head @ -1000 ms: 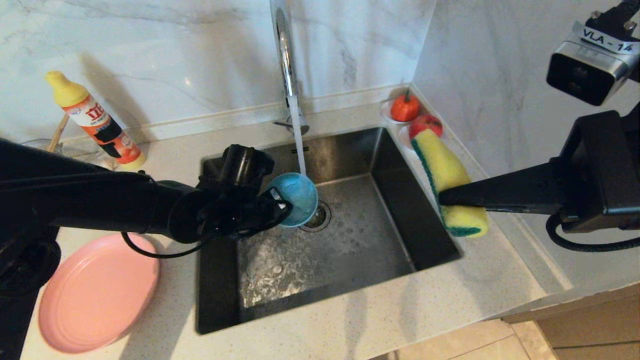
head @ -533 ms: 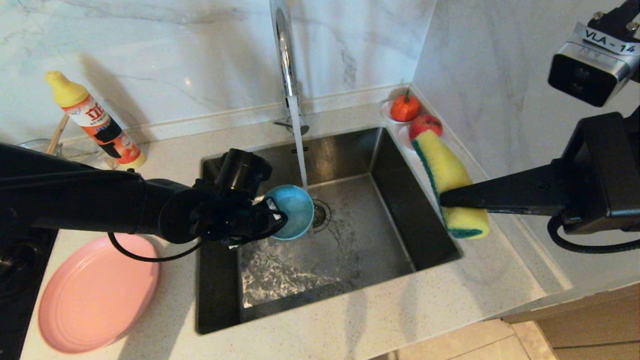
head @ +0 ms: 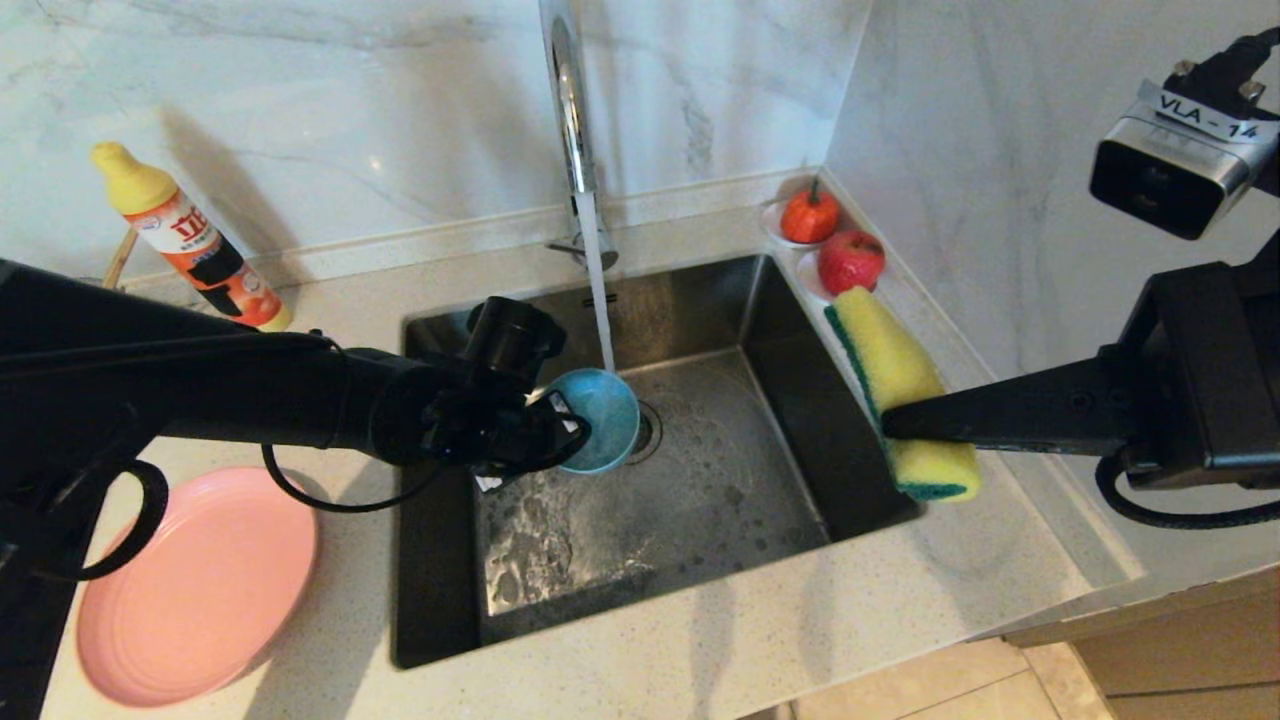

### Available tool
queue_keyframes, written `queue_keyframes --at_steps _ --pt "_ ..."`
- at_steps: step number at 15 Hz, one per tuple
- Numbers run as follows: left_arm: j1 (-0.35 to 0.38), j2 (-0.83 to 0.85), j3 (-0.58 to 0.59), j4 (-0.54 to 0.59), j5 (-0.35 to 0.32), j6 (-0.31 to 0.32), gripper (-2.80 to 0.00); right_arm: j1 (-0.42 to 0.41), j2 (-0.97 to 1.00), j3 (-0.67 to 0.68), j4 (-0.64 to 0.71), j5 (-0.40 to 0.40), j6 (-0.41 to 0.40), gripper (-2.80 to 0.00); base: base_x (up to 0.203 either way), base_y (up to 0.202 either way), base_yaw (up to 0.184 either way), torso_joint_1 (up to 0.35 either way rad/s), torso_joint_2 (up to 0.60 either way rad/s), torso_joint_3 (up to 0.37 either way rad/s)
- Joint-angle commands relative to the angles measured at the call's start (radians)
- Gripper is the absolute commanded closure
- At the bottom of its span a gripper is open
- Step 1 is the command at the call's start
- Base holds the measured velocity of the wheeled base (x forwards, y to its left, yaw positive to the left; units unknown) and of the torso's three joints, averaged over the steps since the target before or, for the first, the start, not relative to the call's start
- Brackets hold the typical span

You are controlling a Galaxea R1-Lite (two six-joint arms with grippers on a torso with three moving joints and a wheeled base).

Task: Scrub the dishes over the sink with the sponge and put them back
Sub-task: Rinse the bowl

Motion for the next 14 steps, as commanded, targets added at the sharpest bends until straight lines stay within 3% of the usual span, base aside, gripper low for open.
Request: queue_keyframes --at_steps 1,5,14 --pt "0.001 0.021 -0.029 0.0 0.002 -0.019 0.0 0.0 -0.004 0.022 -0.013 0.002 0.003 0.0 0.0 0.0 0.0 0.0 0.0 0.0" --pt "0.002 0.03 -0.052 0.003 0.003 -0.039 0.0 0.0 -0.009 0.063 -0.096 0.007 0.004 0.0 0.0 0.0 0.0 0.0 0.0 0.0" --pt "0.002 0.012 -0.046 0.029 0.002 -0.04 0.0 0.0 -0.018 0.056 -0.097 0.004 0.006 0.0 0.0 0.0 0.0 0.0 0.0 0.0"
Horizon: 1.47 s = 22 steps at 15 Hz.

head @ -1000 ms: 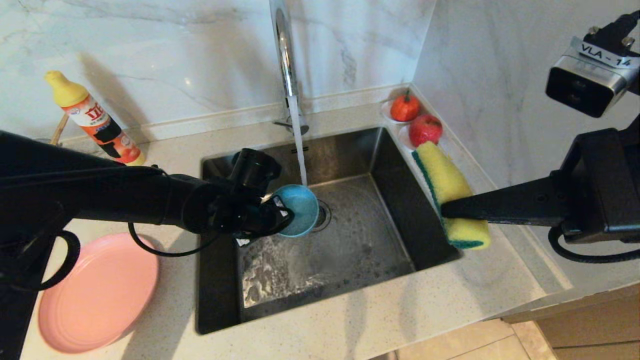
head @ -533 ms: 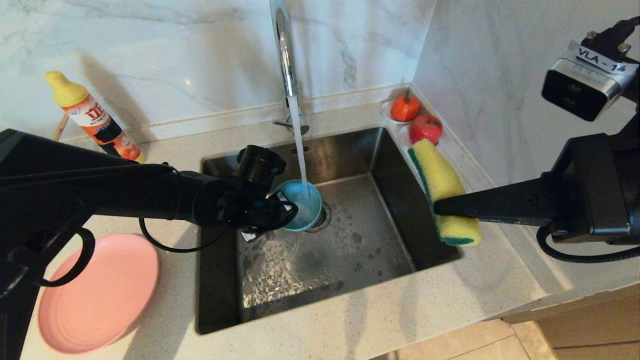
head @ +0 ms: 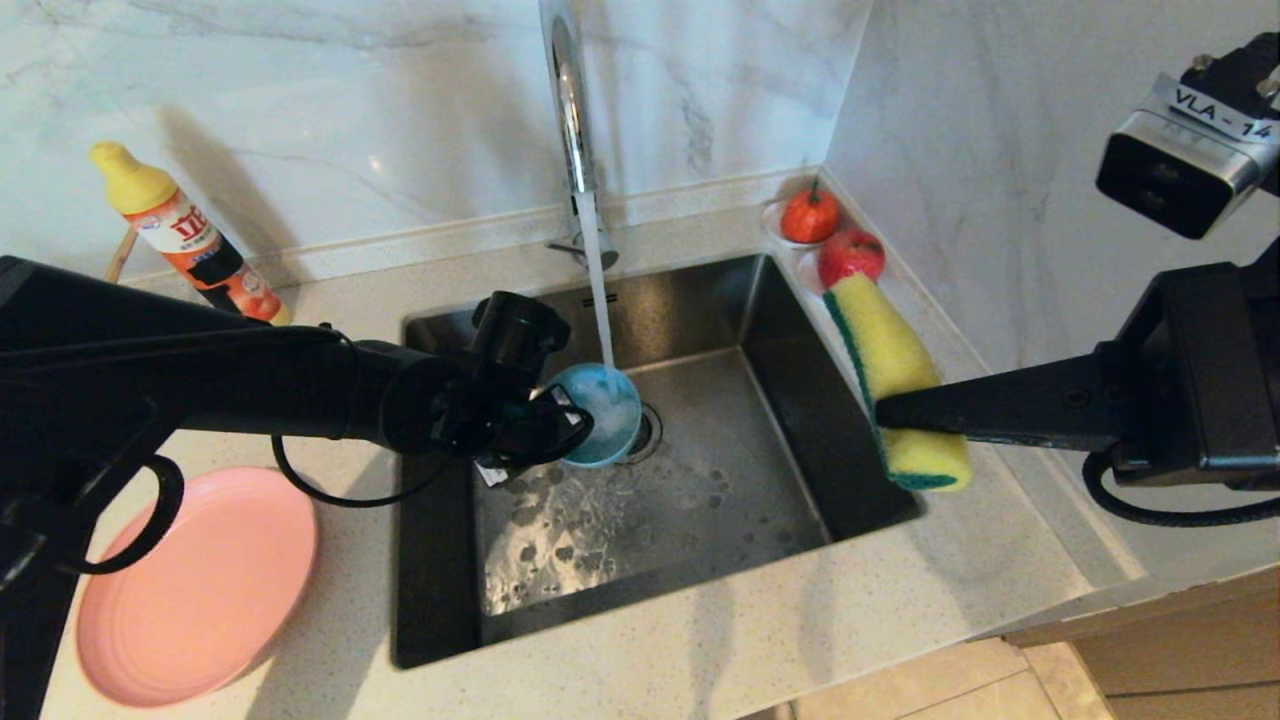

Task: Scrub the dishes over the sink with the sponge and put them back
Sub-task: Rinse the bowl

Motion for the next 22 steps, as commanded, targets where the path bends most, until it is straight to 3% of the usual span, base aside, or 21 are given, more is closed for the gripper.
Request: queue_keyframes --at_steps 1,13,19,22 --pt "0.0 -0.006 0.0 0.001 0.002 -0.005 0.0 0.0 -0.001 -0.001 0.002 0.002 0.003 0.0 0.0 0.0 0.0 0.0 0.0 0.0" --pt "0.0 -0.09 0.128 0.004 0.011 -0.01 0.0 0.0 0.002 -0.004 0.002 0.001 0.008 0.0 0.0 0.0 0.0 0.0 0.0 0.0" --pt "0.027 -0.327 0.324 -0.009 0.112 0.009 0.0 -0.02 -0.025 -0.012 0.013 0.002 0.017 0.0 0.0 0.0 0.0 0.0 0.0 0.0" --pt "0.061 -0.417 0.425 -0.09 0.167 0.081 0.0 -0.038 -0.015 0.004 0.006 0.001 0.019 0.0 0.0 0.0 0.0 0.0 0.0 0.0"
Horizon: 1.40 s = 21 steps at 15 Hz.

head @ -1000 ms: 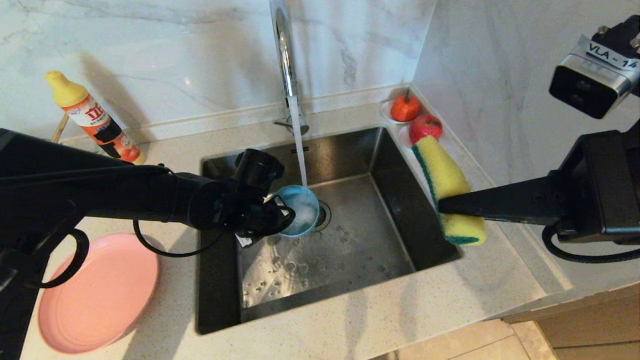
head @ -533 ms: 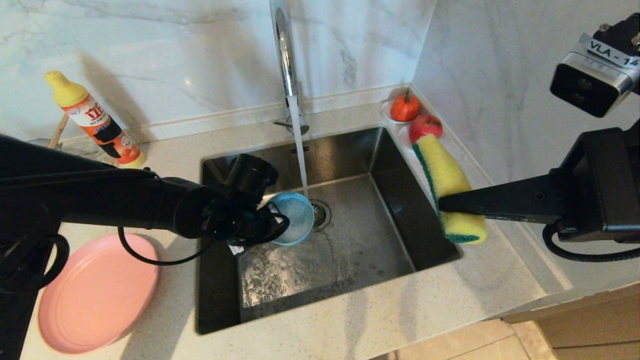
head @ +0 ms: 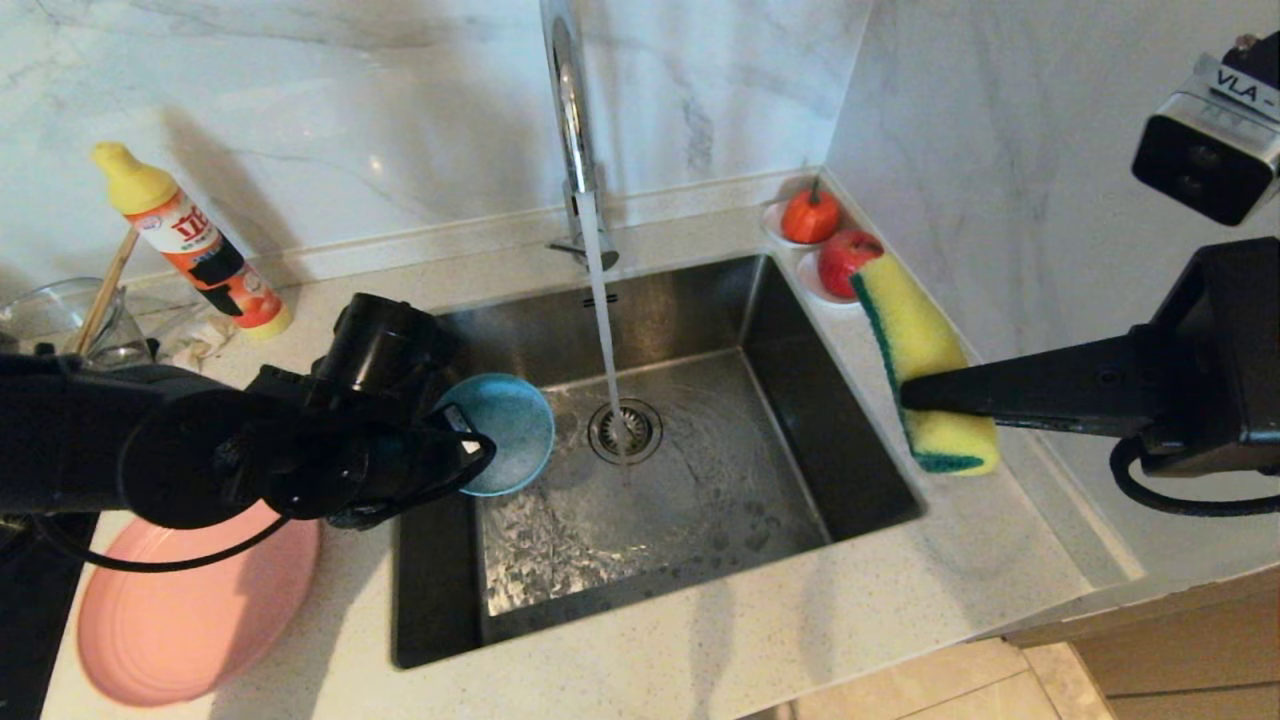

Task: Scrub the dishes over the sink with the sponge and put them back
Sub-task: Rinse the bowl

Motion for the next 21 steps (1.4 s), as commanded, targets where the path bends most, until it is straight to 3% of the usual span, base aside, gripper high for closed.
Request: queue_keyframes --at_steps 1,6,10,12,14,18,21 --pt "0.022 -0.095 0.091 -0.136 0.02 0.062 0.0 -0.028 0.016 0.009 -0.002 0.004 0.002 0.0 0.0 0.0 0.0 0.0 0.0 0.0" --pt "0.026 -0.139 0.279 -0.657 0.07 0.336 0.0 -0.045 0.026 0.03 -0.002 0.006 0.002 0.0 0.0 0.0 0.0 0.0 0.0 0.0" --pt "0.025 -0.133 0.401 -0.991 0.083 0.539 0.0 -0.073 0.029 0.051 -0.002 0.01 0.001 0.0 0.0 0.0 0.0 0.0 0.0 0.0" --pt "0.026 -0.109 0.427 -1.098 0.084 0.607 0.0 -0.073 0.032 0.05 -0.003 0.012 -0.001 0.0 0.0 0.0 0.0 0.0 0.0 0.0" --pt "0.026 -0.085 0.428 -1.164 0.083 0.636 0.0 -0.073 0.047 0.048 -0.005 0.012 -0.001 0.0 0.0 0.0 0.0 0.0 0.0 0.0" --pt "0.026 -0.082 0.428 -1.227 0.078 0.696 0.0 -0.071 0.034 0.051 -0.005 0.012 -0.001 0.0 0.0 0.0 0.0 0.0 0.0 0.0" --pt "0.023 -0.087 0.429 -1.417 0.071 0.86 0.0 -0.071 0.044 0.062 -0.003 0.012 -0.001 0.0 0.0 0.0 0.0 0.0 0.0 0.0"
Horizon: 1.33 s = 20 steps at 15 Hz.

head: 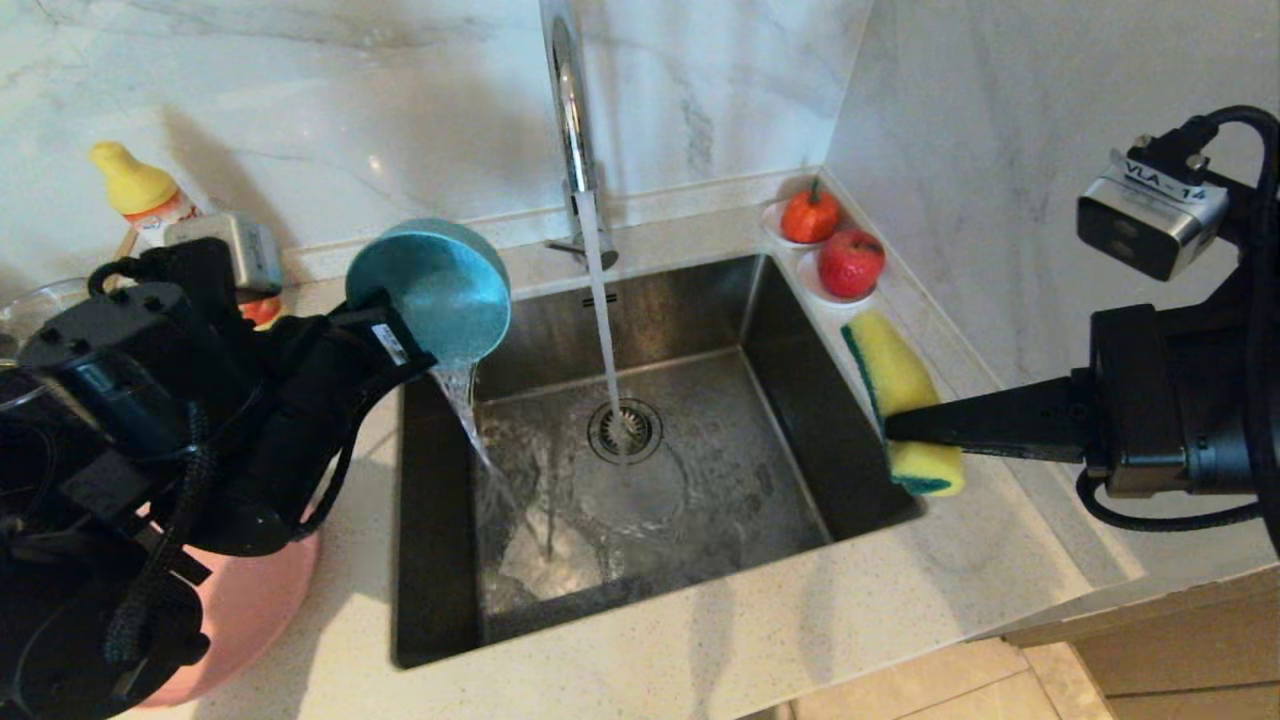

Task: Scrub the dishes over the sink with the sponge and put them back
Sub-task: Rinse the bowl

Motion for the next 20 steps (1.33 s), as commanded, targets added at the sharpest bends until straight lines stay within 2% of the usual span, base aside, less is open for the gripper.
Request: queue_keyframes --at_steps 1,3,11,15,20 --pt "-0.002 0.003 0.005 -0.122 -0.004 0.082 0.0 0.001 0.01 0.013 0.001 0.004 0.003 0.0 0.0 0.0 0.0 0.0 0.0 0.0" --pt "-0.002 -0.002 0.009 -0.205 -0.024 0.134 0.0 0.001 0.022 0.016 -0.002 0.005 0.002 0.0 0.0 0.0 0.0 0.0 0.0 0.0" --pt "-0.012 -0.12 0.007 -0.208 -0.053 0.134 0.0 0.005 0.028 0.016 -0.002 0.005 0.0 0.0 0.0 0.0 0.0 0.0 0.0 0.0" --pt "-0.036 -0.174 0.005 -0.21 -0.053 0.157 0.0 0.004 0.034 0.028 -0.002 0.004 0.0 0.0 0.0 0.0 0.0 0.0 0.0 0.0" --pt "-0.04 -0.167 0.012 -0.2 -0.045 0.152 0.0 0.005 0.029 0.033 -0.002 0.004 0.0 0.0 0.0 0.0 0.0 0.0 0.0 0.0"
